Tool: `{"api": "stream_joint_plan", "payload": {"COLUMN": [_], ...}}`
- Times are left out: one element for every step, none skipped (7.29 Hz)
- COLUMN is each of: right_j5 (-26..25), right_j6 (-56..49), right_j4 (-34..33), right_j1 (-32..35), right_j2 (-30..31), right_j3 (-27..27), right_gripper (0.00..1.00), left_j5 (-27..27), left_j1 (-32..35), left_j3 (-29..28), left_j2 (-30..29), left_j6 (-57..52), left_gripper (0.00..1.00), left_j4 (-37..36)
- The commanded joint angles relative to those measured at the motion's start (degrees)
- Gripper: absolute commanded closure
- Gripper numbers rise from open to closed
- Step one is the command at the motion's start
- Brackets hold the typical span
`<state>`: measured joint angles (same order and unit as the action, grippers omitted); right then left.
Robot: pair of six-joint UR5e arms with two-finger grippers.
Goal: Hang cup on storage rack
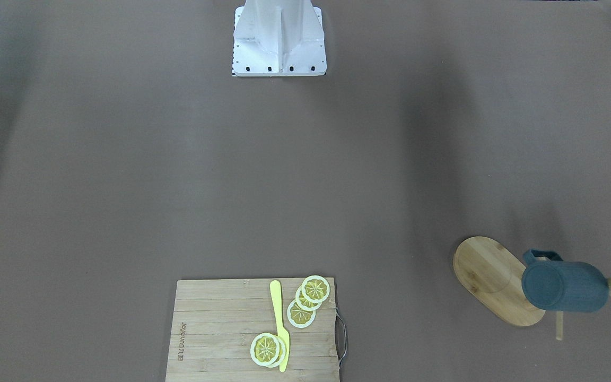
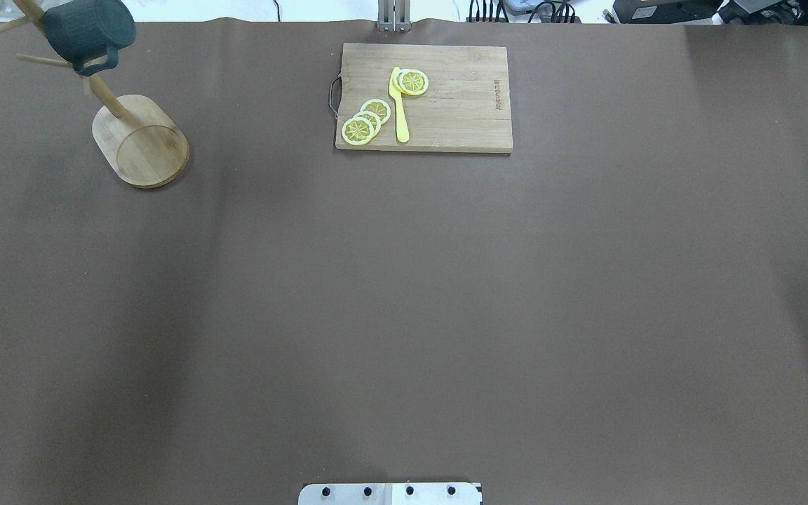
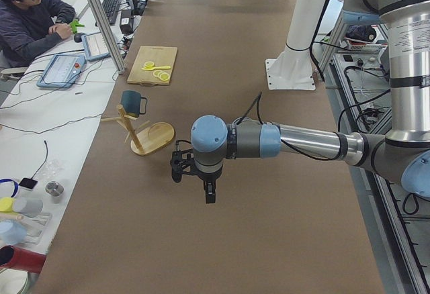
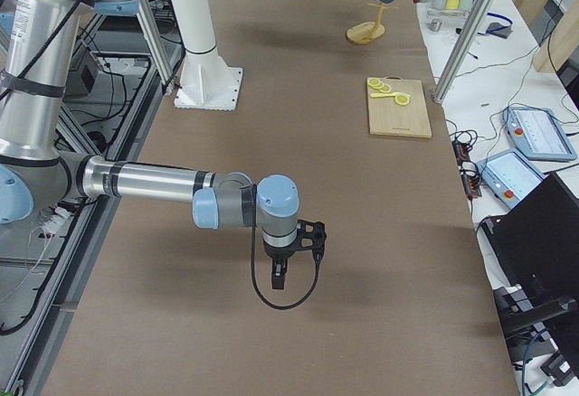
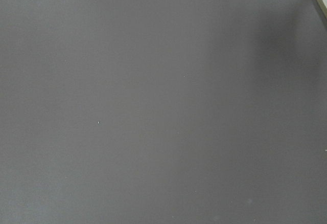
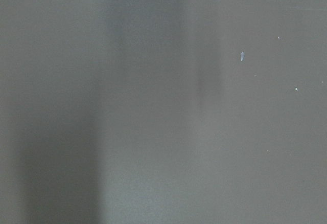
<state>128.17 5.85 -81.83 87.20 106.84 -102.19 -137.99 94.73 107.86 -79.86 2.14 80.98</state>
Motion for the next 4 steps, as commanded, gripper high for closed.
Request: {"api": "stream_joint_plan", "payload": {"right_j5": [1.5, 2.5, 5.1, 6.3], "right_j6": [0.0, 0.1, 0.1, -0.4], "right_j4": [0.0, -0.1, -0.7, -0.4], "right_j1": [0.0, 0.0, 0.0, 0.0], "right_j2": [0.0, 0.0, 0.1, 0.8], "right_j3": [1.3, 1.3, 1.4, 2.9], "right_gripper": [0.00, 0.00, 0.00, 0.00], "left_j5": [0.2, 0.2, 0.1, 0.1], "left_j1": [0.0, 0.0, 0.0, 0.0], "left_j3": [-0.4, -0.5, -0.1, 0.1], "left_j2": [0.1, 1.1, 1.8, 1.8], "left_j6": [0.0, 0.0, -0.1, -0.1], "left_gripper": [0.01, 0.01, 0.01, 0.01], "left_j4": [0.0, 0.1, 0.1, 0.1]}}
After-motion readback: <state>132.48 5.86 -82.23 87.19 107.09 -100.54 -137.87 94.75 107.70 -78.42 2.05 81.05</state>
